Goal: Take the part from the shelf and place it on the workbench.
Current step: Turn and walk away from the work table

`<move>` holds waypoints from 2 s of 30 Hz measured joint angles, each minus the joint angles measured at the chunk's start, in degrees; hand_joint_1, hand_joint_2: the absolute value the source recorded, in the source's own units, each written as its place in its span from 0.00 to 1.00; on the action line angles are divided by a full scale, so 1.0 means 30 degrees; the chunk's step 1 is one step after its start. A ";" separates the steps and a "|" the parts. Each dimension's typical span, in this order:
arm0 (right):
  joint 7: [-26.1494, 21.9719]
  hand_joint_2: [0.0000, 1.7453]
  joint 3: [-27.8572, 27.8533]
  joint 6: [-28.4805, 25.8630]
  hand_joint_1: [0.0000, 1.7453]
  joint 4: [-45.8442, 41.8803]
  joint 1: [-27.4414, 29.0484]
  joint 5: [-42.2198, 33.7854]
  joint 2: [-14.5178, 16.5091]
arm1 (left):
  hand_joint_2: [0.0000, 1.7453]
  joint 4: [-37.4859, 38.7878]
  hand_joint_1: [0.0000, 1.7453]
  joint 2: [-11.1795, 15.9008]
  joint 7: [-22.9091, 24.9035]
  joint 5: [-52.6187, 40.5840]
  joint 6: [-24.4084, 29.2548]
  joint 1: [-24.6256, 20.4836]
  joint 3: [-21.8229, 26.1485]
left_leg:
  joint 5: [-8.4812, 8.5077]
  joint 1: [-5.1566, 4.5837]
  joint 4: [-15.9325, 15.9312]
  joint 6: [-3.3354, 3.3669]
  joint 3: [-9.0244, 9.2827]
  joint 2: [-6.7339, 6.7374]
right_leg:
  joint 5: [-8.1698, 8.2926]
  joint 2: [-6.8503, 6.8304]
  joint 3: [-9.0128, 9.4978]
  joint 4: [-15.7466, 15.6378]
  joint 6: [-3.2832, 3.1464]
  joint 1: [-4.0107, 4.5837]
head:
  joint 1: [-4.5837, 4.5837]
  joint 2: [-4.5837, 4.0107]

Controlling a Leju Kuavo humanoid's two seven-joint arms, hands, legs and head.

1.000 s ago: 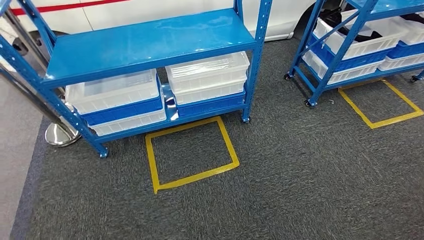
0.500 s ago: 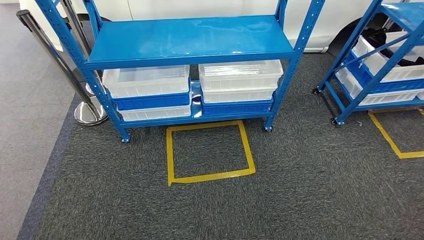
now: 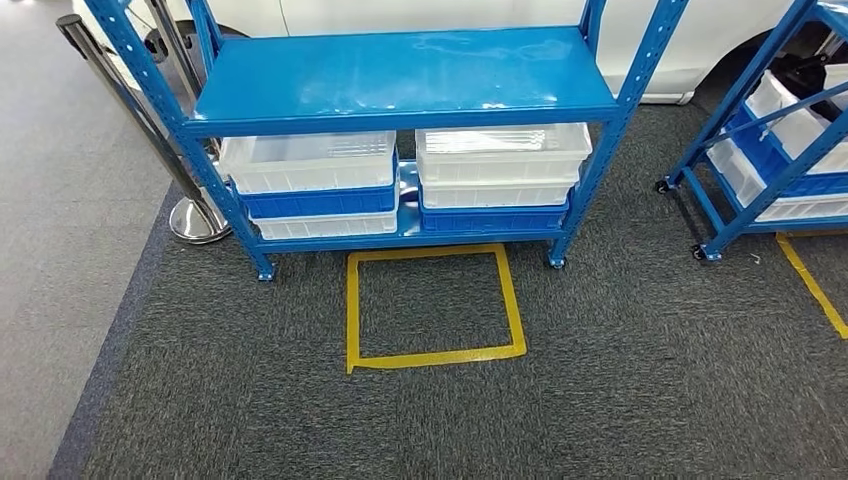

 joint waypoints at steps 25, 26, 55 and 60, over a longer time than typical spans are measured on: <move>-0.0105 0.00 -0.0271 0.0235 0.00 -0.0051 0.0439 0.0346 0.0005 | 0.00 -0.0047 0.00 -0.0027 0.0155 0.0049 -0.0291 0.0561 0.0017 | -0.1110 -0.0130 -0.2990 0.0734 0.4501 -0.0289 | 0.2024 -0.0030 -0.3756 0.0816 0.0873 -0.0031 | 0.0018 0.0006; -0.0189 0.00 -0.0308 0.0264 0.00 -0.0051 0.0397 0.0401 0.0007 | 0.00 -0.0051 0.00 -0.0038 0.0226 0.0044 -0.0247 0.0508 0.0020 | -0.1543 -0.0134 -0.2858 0.0594 0.4819 -0.0303 | 0.3177 -0.0036 -0.3893 0.0647 0.0706 0.0033 | -0.0002 0.0006; -0.0240 0.00 -0.0812 0.0246 0.00 -0.0102 -0.0239 0.0406 0.0140 | 0.00 -0.0266 0.00 -0.0167 0.0410 0.0037 0.0055 0.0087 0.0007 | 0.0575 -0.0224 -0.0744 0.0939 -0.0042 0.0653 | 0.1022 -0.0005 -0.1954 0.1415 0.0512 0.0187 | -0.0012 -0.0002; -0.0248 0.00 -0.0823 0.0193 0.00 -0.0109 -0.0336 0.0537 0.0189 | 0.00 -0.0284 0.00 -0.0199 0.0448 0.0066 -0.0069 -0.0001 0.0007 | 0.0257 -0.0243 -0.0707 0.0479 0.0105 0.0688 | 0.1071 -0.0041 -0.1280 0.0108 0.0232 0.0189 | -0.0020 -0.0002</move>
